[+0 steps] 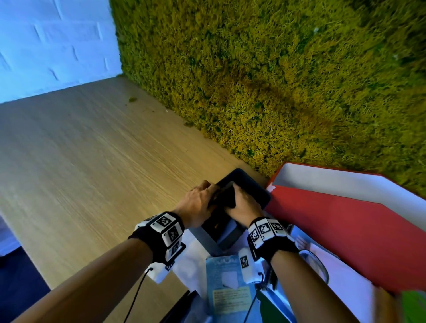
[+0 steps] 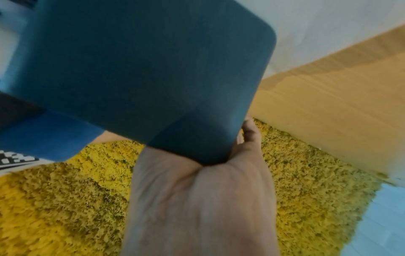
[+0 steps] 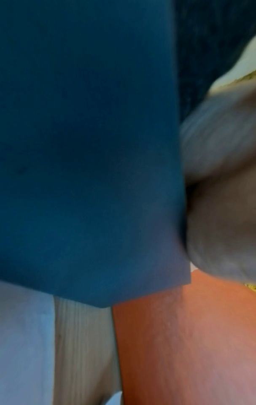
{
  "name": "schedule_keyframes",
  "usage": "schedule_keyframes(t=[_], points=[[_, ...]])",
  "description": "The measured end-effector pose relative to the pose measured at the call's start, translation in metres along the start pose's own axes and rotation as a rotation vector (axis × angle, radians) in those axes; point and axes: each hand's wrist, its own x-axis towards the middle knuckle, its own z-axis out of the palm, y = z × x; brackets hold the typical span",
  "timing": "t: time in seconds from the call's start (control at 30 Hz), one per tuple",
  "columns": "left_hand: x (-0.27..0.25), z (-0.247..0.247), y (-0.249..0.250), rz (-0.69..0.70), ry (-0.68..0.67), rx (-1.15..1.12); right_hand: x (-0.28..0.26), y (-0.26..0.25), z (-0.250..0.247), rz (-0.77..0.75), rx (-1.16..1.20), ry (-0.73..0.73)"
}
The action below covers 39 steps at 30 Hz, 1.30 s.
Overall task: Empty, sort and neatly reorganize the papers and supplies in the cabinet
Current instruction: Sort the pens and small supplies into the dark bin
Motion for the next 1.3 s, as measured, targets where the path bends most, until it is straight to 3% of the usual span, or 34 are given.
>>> schedule_keyframes(t=[0.33,0.73,0.87,0.93,1.0,1.1,1.2,1.3], points=[[0.002,-0.002,0.002,-0.019,-0.016,0.065,0.008,-0.008,-0.002,0.085,0.006,-0.088],[0.002,-0.002,0.005,-0.083,-0.063,0.094,0.001,-0.006,0.001,-0.008,0.073,0.068],[0.002,-0.004,0.007,-0.099,-0.073,0.087,0.001,-0.004,-0.003,0.064,0.238,0.227],[0.003,-0.004,0.008,-0.098,-0.071,0.092,-0.006,-0.005,-0.014,0.122,0.193,0.3],[0.004,-0.004,0.01,-0.101,-0.054,0.113,-0.021,-0.008,-0.026,0.128,-0.033,0.236],[0.004,-0.004,0.014,-0.113,-0.033,0.139,-0.039,-0.016,-0.032,0.111,-0.215,-0.051],[0.001,-0.004,0.017,-0.106,-0.002,0.165,-0.04,-0.018,-0.03,0.127,-0.156,-0.205],[-0.001,-0.006,0.021,-0.101,0.003,0.205,-0.04,-0.018,-0.04,0.199,0.037,-0.198]])
